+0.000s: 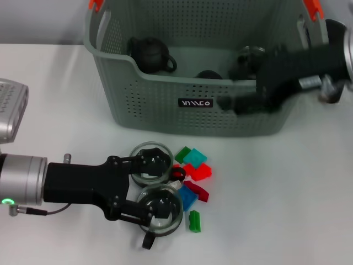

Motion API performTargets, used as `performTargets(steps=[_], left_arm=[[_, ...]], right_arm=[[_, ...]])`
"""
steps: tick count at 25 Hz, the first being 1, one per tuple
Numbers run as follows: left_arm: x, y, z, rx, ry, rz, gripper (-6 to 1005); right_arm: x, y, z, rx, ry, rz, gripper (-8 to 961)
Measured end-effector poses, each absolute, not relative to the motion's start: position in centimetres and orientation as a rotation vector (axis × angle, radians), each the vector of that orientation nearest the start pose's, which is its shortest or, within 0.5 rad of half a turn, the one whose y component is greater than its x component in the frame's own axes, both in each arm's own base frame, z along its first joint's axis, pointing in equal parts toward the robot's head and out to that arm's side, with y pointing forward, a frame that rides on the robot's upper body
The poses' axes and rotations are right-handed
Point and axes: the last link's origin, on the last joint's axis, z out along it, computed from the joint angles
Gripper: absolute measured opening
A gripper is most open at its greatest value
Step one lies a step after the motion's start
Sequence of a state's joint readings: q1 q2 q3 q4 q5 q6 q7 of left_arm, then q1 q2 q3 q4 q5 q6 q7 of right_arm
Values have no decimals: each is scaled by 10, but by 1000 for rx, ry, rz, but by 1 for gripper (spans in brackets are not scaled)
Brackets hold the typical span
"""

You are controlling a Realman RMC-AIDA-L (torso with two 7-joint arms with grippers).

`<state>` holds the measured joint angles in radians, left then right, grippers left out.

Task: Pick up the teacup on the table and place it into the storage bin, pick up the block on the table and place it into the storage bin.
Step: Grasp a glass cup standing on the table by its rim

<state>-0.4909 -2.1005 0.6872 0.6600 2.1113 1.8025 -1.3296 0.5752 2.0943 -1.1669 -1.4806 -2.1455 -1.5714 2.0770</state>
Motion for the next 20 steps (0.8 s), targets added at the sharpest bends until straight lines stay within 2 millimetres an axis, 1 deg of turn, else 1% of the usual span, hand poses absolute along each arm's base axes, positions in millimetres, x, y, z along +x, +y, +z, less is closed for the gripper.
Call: performTargets(steps=[5, 7, 11, 16, 20], left_arm=[[-263, 283, -8, -2984, -556, -730, 952], [-264, 282, -6, -2995, -542, -705, 952], [-264, 282, -3, -3060, -498, -604, 952], [-253, 286, 6, -3144, -441, -456, 951], [-236, 291, 10, -3211, -405, -307, 951]], right_arm=[[135, 336, 35, -2932, 357, 130, 656], [139, 335, 35, -2933, 386, 129, 656], [146, 340, 40, -2895, 458, 169, 657], [150, 348, 39, -2880, 527, 214, 657], [153, 350, 36, -2887, 548, 215, 657]])
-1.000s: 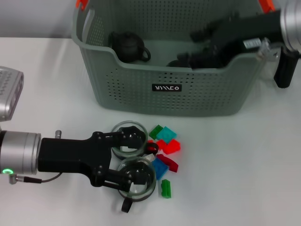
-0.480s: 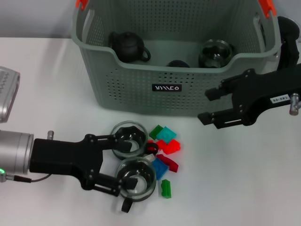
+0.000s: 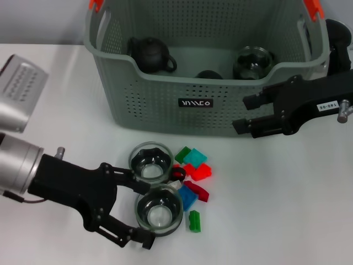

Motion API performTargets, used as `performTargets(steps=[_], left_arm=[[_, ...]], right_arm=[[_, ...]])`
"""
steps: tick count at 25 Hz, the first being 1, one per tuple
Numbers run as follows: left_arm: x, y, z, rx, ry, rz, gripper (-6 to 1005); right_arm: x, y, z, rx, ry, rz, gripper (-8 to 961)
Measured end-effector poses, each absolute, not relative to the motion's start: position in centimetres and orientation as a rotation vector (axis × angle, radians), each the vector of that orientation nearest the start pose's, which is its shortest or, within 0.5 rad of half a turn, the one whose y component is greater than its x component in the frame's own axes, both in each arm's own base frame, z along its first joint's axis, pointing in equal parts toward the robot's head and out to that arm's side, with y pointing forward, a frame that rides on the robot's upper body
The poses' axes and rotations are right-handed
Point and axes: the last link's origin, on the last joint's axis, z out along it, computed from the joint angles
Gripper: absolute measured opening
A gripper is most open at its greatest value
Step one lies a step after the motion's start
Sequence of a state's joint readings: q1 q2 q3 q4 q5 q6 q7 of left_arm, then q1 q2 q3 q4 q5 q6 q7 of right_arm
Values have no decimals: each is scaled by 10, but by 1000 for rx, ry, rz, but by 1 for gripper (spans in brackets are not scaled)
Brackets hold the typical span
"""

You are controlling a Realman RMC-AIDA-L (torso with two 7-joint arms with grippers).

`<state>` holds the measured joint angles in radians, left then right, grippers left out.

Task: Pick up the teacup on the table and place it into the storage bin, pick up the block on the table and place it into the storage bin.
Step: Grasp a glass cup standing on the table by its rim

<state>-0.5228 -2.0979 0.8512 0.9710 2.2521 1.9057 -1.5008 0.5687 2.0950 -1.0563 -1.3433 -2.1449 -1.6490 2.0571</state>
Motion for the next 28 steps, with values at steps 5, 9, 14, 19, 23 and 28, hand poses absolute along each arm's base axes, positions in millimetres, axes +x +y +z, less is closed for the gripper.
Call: performTargets(steps=[5, 9, 14, 19, 23, 28], left_arm=[[-209, 294, 12, -3288, -348, -156, 951], [-189, 293, 5, -3309, -328, 20, 951], [-172, 290, -15, -3311, -312, 263, 950], [-161, 290, -36, -3283, -358, 390, 950], [-157, 295, -41, -3234, -422, 390, 950], [-151, 298, -43, -3188, -504, 402, 949]], right_arm=[[159, 347, 38, -2892, 556, 204, 657], [165, 336, 35, -2958, 538, 173, 658], [174, 335, 40, -2950, 552, 159, 658], [182, 338, 46, -2926, 544, 188, 658], [188, 339, 46, -2928, 554, 194, 656], [191, 341, 45, -2931, 568, 193, 656]])
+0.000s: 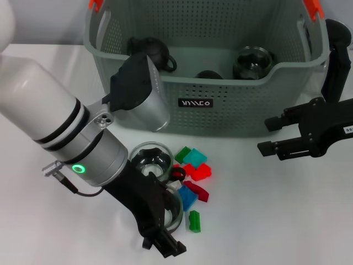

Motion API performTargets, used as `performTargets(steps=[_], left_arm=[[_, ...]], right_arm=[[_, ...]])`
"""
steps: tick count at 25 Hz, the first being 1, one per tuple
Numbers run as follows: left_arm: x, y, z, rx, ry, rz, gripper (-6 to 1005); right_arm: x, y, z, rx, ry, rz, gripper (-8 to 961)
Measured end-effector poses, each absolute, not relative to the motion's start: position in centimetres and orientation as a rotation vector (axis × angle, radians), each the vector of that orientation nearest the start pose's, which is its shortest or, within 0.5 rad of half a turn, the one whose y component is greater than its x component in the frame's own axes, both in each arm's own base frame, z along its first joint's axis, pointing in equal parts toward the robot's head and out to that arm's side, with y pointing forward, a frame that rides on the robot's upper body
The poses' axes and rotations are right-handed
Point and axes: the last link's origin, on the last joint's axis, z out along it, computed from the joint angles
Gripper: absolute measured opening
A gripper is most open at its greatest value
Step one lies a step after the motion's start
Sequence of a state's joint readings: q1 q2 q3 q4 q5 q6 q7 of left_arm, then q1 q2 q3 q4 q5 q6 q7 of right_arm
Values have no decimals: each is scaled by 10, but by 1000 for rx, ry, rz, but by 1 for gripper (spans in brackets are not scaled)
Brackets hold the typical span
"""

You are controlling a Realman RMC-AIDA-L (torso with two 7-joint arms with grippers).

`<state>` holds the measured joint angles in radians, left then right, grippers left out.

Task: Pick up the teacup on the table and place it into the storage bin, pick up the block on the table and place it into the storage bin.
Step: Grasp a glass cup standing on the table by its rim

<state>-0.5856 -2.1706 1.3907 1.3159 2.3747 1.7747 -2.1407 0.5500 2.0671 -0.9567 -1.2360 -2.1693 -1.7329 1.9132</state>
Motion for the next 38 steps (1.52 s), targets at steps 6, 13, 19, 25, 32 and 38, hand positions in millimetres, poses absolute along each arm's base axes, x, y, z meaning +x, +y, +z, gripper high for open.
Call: performTargets(steps=[6, 13, 19, 25, 32, 38], left_arm=[[-143, 297, -46, -3146, -533, 464, 949], [-141, 300, -50, -3033, -684, 537, 948], [-141, 299, -53, -2990, -772, 566, 948], [-140, 296, -57, -2972, -796, 608, 948], [-140, 297, -57, -2952, -809, 620, 948], [-143, 299, -61, -2925, -788, 632, 947]], right_arm=[[192, 341, 46, -2927, 569, 190, 657], [196, 339, 44, -2939, 574, 183, 657], [197, 338, 44, -2948, 553, 173, 657], [201, 334, 39, -3011, 534, 100, 657], [206, 333, 32, -3057, 550, 18, 658], [207, 334, 29, -3050, 550, 21, 658]])
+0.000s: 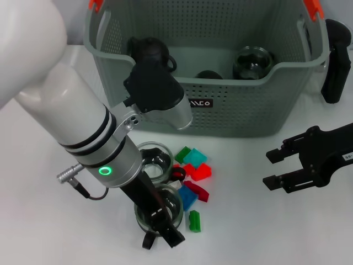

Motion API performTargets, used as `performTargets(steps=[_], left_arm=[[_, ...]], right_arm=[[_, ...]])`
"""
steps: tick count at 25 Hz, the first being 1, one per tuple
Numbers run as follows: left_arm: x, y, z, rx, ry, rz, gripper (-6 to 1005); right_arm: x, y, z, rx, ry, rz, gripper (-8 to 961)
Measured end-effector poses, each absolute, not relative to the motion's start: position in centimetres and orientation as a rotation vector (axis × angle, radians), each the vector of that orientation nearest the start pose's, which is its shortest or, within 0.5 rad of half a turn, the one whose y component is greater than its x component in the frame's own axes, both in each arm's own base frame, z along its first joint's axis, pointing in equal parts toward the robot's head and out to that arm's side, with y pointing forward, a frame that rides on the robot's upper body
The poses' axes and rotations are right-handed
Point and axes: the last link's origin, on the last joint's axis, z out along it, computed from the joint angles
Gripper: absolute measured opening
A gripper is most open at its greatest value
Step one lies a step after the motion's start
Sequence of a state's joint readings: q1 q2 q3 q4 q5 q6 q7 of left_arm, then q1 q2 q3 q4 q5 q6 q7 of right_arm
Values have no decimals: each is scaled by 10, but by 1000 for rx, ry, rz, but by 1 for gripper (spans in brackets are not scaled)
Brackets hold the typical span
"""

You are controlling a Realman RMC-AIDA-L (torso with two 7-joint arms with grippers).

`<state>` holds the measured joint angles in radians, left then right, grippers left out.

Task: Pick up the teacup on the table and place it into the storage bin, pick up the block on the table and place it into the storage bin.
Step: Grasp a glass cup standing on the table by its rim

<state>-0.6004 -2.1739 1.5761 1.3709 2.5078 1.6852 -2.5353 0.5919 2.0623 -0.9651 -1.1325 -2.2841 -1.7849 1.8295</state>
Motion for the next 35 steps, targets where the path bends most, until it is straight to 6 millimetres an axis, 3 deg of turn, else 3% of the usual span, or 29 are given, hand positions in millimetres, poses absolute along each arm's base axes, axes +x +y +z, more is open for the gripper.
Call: performTargets(steps=[35], left_arm=[[-136, 291, -99, -2870, -683, 798, 948]], right_arm=[[210, 338, 28, -3024, 537, 35, 657]])
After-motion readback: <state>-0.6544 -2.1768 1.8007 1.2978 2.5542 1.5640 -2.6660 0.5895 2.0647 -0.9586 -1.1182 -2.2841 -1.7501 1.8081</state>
